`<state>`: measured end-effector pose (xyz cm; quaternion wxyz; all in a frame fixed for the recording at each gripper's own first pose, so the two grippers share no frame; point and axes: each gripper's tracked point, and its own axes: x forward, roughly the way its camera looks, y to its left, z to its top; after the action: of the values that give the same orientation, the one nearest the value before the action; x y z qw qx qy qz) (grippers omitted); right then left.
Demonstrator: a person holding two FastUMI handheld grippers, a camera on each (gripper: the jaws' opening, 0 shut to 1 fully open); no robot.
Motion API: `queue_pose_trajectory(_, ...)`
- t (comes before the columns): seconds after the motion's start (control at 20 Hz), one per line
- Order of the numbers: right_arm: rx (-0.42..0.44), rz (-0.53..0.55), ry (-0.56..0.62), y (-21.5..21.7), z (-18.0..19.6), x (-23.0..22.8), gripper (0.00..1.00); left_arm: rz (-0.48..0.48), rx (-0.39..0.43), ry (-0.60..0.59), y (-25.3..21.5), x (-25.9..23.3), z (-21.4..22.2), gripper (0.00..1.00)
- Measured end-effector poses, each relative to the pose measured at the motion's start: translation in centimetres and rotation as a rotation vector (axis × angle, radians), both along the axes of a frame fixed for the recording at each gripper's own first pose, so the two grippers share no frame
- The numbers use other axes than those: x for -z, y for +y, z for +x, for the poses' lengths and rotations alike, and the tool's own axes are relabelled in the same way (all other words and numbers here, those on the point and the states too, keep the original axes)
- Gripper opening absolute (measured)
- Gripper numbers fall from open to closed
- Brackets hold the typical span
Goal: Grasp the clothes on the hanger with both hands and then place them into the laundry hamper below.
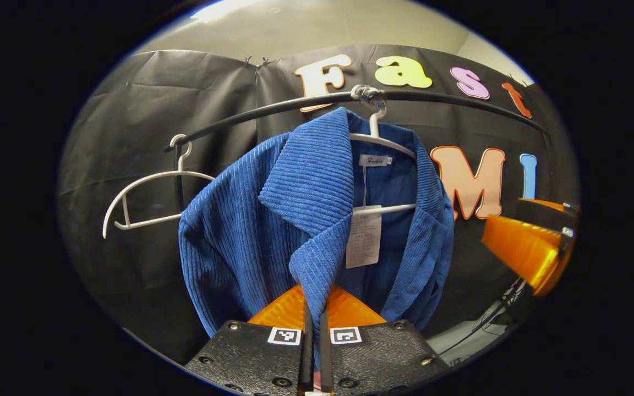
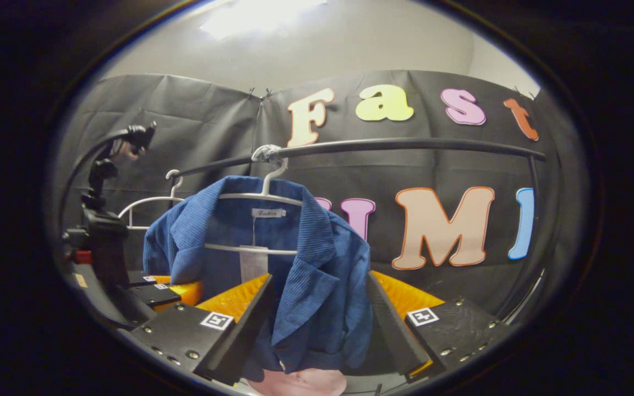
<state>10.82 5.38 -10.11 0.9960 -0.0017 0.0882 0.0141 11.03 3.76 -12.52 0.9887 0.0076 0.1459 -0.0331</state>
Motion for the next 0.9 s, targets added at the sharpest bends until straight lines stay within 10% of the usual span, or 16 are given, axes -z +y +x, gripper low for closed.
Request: queue_pose_trajectory(0.9,0.115,-0.021,0.034,1.6,6.8,6.4,0.99,-0.014,0.172,-0.110,1.3,-7.6,-1.3,0.05)
